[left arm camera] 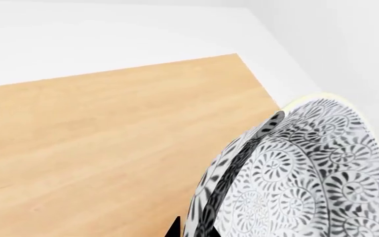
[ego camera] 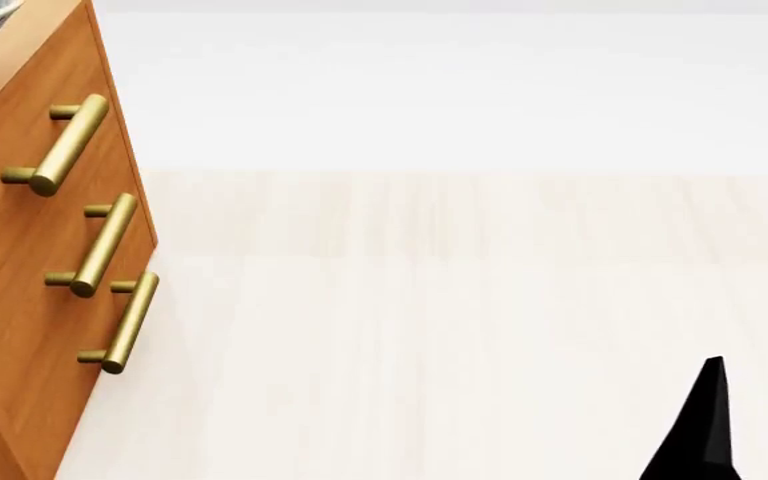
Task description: Put the bowl on top of the cabinet.
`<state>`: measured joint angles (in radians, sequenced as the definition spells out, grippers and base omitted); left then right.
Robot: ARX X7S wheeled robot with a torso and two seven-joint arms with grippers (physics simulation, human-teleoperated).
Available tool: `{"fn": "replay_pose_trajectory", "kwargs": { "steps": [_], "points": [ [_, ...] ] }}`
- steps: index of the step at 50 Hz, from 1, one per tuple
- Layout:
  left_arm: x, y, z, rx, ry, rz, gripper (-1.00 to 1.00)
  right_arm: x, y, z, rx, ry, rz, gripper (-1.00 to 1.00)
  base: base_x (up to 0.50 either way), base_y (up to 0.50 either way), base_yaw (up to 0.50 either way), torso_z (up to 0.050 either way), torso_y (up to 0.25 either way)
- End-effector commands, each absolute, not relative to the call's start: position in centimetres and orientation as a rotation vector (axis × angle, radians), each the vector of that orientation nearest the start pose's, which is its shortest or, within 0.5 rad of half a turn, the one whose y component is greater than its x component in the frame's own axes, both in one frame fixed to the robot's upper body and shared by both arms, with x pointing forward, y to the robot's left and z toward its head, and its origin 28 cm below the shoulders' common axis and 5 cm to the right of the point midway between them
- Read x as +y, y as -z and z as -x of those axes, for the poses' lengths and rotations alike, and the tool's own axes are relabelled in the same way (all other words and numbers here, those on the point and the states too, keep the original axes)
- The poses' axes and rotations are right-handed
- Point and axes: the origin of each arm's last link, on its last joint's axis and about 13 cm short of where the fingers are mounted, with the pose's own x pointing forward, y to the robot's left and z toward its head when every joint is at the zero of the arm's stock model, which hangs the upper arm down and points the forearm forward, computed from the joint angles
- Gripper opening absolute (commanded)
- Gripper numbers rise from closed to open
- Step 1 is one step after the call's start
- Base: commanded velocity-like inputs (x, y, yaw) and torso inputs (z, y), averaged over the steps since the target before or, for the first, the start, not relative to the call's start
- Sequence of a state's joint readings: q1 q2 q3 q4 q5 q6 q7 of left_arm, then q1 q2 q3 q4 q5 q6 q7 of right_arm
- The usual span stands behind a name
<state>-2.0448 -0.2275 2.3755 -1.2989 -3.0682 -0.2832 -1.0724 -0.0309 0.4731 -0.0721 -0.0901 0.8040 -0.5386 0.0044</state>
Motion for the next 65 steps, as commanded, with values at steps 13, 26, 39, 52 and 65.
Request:
{"fn": "replay_pose_trajectory", "kwargs": {
  "steps": [13, 26, 39, 52, 65],
  "points": [
    [25.9, -41.5, -40.1, 0.338, -0.895, 0.621, -1.0, -18.9, -7.8, -20.8, -0.522, -0.011, -0.346, 1.0, 0.0, 0.0, 0.0, 0.0, 0.001],
    [26.0, -41.0, -40.2, 0.339, -0.92, 0.603, -1.0, -19.0, -7.7, -20.9, -0.519, -0.011, -0.348, 1.0, 0.0, 0.0, 0.0, 0.0, 0.0],
    [26.2, -40.7, -40.3, 0.343, -0.922, 0.599, -1.0, -19.0, -7.8, -20.8, -0.52, -0.01, -0.349, 1.0, 0.0, 0.0, 0.0, 0.0, 0.001],
    [26.4, -40.6, -40.3, 0.337, -0.941, 0.58, 1.0, -19.0, -7.7, -20.8, -0.52, -0.01, -0.347, 1.0, 0.0, 0.0, 0.0, 0.001, 0.0],
    [26.5, -40.5, -40.3, 0.339, -0.949, 0.566, 1.0, -18.9, -7.7, -20.8, -0.519, -0.012, -0.346, 1.0, 0.0, 0.0, 0.0, 0.0, 0.0]
  ]
}}
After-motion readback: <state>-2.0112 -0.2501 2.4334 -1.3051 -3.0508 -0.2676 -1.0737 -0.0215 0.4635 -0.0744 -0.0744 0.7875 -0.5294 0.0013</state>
